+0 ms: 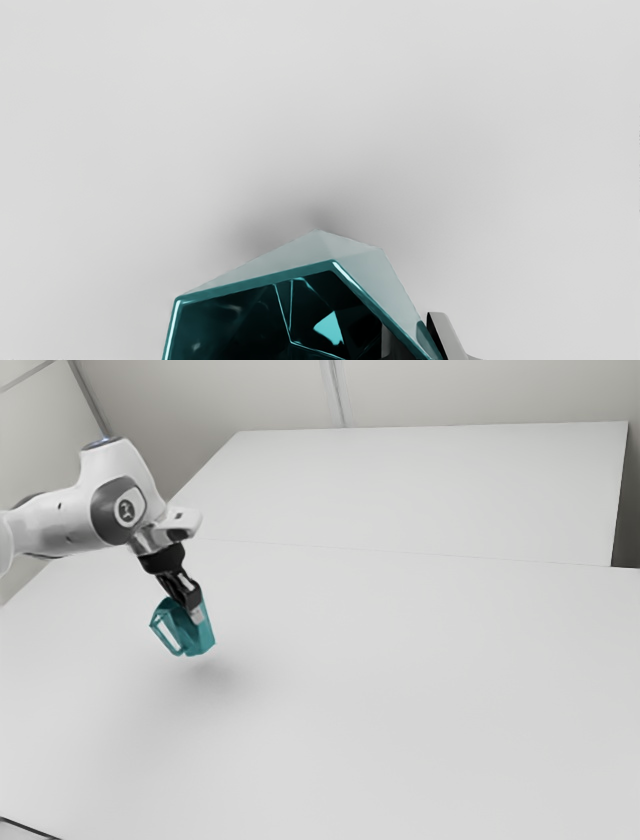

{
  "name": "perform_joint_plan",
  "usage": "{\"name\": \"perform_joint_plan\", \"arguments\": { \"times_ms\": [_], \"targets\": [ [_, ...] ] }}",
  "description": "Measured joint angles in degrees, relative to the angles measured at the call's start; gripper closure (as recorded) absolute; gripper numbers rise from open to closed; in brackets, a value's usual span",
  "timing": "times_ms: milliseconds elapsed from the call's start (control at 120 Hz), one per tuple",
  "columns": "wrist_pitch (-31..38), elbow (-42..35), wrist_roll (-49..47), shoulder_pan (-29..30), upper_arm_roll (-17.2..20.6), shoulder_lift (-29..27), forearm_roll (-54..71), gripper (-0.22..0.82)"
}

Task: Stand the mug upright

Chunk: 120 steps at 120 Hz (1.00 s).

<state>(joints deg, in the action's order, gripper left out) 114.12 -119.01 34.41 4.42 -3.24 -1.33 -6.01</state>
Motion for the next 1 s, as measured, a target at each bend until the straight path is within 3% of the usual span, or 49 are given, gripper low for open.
{"name": "perform_joint_plan", "arguments": {
  "times_ms": [358, 1000],
  "targets": [
    [5.71, -6.92, -9.82, -1.77, 1.01, -1.68, 5.51, 0.78],
    [18.32, -10.74, -24.02, -2.94, 1.78, 1.02, 14.08, 0.78]
  ]
}}
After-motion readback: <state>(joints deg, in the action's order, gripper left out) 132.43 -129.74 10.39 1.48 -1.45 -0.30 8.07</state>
